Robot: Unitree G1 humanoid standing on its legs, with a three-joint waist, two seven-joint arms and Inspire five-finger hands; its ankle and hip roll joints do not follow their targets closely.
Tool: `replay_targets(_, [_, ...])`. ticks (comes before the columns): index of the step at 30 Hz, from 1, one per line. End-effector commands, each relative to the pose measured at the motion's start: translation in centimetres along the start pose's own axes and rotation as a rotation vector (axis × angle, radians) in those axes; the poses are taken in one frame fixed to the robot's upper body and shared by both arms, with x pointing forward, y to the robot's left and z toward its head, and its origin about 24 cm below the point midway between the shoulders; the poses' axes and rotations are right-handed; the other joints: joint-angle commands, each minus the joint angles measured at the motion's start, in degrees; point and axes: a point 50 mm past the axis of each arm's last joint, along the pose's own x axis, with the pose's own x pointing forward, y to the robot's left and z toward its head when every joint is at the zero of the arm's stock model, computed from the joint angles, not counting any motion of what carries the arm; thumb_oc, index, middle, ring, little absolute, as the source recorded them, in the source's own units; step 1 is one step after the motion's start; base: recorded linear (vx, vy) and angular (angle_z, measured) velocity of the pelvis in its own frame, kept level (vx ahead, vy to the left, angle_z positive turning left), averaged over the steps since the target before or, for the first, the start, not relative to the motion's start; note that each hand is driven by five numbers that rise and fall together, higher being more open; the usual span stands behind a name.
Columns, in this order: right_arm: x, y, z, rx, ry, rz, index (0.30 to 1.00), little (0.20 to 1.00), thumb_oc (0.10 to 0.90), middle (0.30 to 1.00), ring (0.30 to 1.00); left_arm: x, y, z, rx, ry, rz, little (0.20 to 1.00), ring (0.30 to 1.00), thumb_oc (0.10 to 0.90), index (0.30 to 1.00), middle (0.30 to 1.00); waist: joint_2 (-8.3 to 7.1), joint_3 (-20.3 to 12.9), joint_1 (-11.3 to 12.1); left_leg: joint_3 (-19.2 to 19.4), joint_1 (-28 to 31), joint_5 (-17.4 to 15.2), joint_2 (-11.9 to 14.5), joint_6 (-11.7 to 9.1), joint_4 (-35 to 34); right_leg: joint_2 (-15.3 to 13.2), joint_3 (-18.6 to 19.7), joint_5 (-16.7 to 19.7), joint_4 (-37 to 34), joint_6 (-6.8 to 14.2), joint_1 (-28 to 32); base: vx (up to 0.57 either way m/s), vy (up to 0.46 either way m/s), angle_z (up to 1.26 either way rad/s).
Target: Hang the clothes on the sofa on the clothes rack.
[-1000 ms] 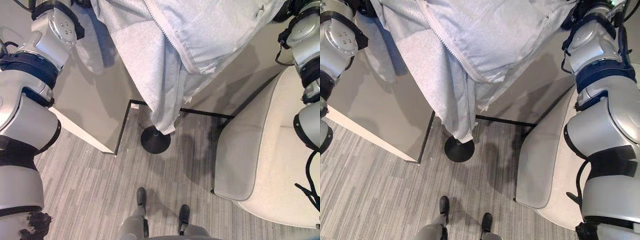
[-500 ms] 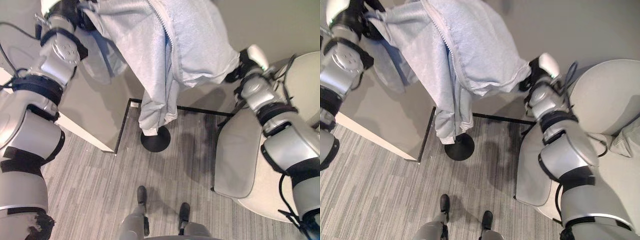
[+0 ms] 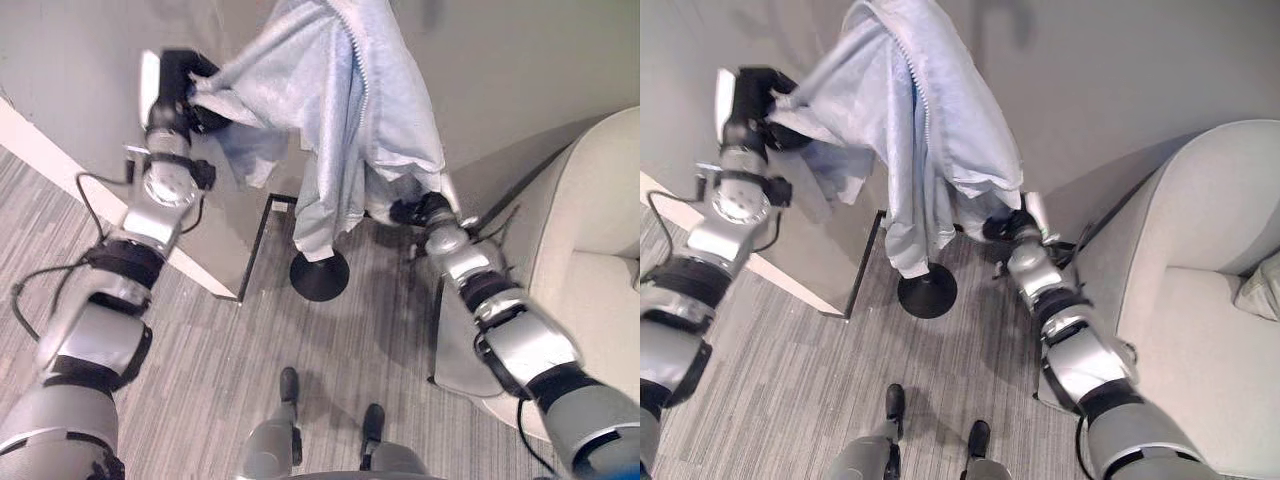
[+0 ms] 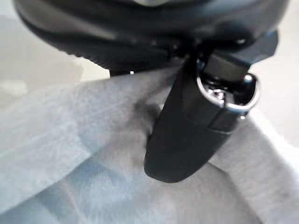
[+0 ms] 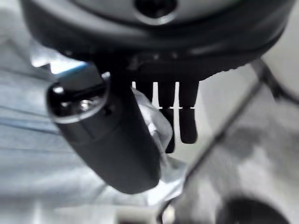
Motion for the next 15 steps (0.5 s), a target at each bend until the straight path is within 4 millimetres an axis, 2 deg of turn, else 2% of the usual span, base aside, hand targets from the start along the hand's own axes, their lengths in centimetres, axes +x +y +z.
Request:
replay_targets(1, [0.6, -4.0, 0.9, -0.015, -0.038, -0.126, 0.300, 0.300, 0.400, 0.300, 0.300, 2.2, 2.6, 5.8, -0.105, -0.210, 0.132, 0.300, 0.300, 0.400, 0.300, 0.300, -0.28, 0.6, 1.5, 0.1, 6.3, -10.2, 0.9, -1.8, 0.5, -3.2, -0.3, 0.0, 0.6, 2.5, 0.4, 0.00, -0.015, 0.09])
replay_targets(6, [0.4, -3.4, 0.7, 0.002, -0.051, -0.111, 0.300, 0.300, 0.400, 0.300, 0.300, 1.1, 0.2, 4.6, -0.127, -0.185, 0.057, 0.300, 0.300, 0.400, 0.300, 0.300, -0.24, 0.6, 1.3, 0.0, 6.8, -10.4, 0.8, -1.8, 0.5, -3.3, -0.5, 0.0, 0.6, 2.4, 0.8, -0.01, -0.005, 0.06])
replay_targets(11, [0.4, -3.8, 0.6, 0.012, -0.056, -0.117, 0.300, 0.300, 0.400, 0.300, 0.300, 0.6, -0.5, 3.7, -0.134, -0.157, 0.025, 0.300, 0.300, 0.400, 0.300, 0.300, -0.23, 0.5, 1.0, 0.2, 7.2, -10.6, 0.8, -1.8, 0.5, -3.3, -0.5, -0.1, 0.6, 2.3, 1.1, 0.00, 0.000, 0.01])
replay_targets(12, [0.4, -4.0, 0.7, 0.016, -0.059, -0.123, 0.745, 0.745, 0.696, 0.745, 0.745, 0.5, -0.6, 3.5, -0.136, -0.150, 0.021, 0.688, 0.688, 0.659, 0.688, 0.688, -0.22, 0.5, 1.0, 0.2, 7.4, -10.6, 0.9, -1.8, 0.5, -3.4, -0.5, -0.1, 0.6, 2.3, 1.2, 0.00, 0.000, 0.00])
replay_targets(13, [0.3, -4.0, 0.7, 0.025, -0.072, -0.127, 0.900, 0.900, 0.800, 0.900, 0.900, 0.3, -0.6, 3.4, -0.149, -0.148, 0.022, 0.900, 0.900, 0.800, 0.900, 0.900, -0.30, 0.3, 0.9, 0.3, 7.6, -10.8, 0.8, -1.7, 0.5, -3.3, -0.5, -0.2, 0.6, 2.3, 1.5, 0.00, 0.000, 0.00])
replay_targets(15, [0.2, -4.2, 0.6, 0.022, -0.076, -0.129, 0.900, 0.900, 0.800, 0.900, 0.900, 0.2, -0.5, 3.0, -0.160, -0.139, 0.020, 0.900, 0.900, 0.800, 0.900, 0.900, -0.29, 0.1, 0.8, 0.3, 7.9, -10.9, 0.8, -1.7, 0.5, -3.4, -0.4, -0.2, 0.6, 2.3, 1.6, 0.00, 0.000, 0.00])
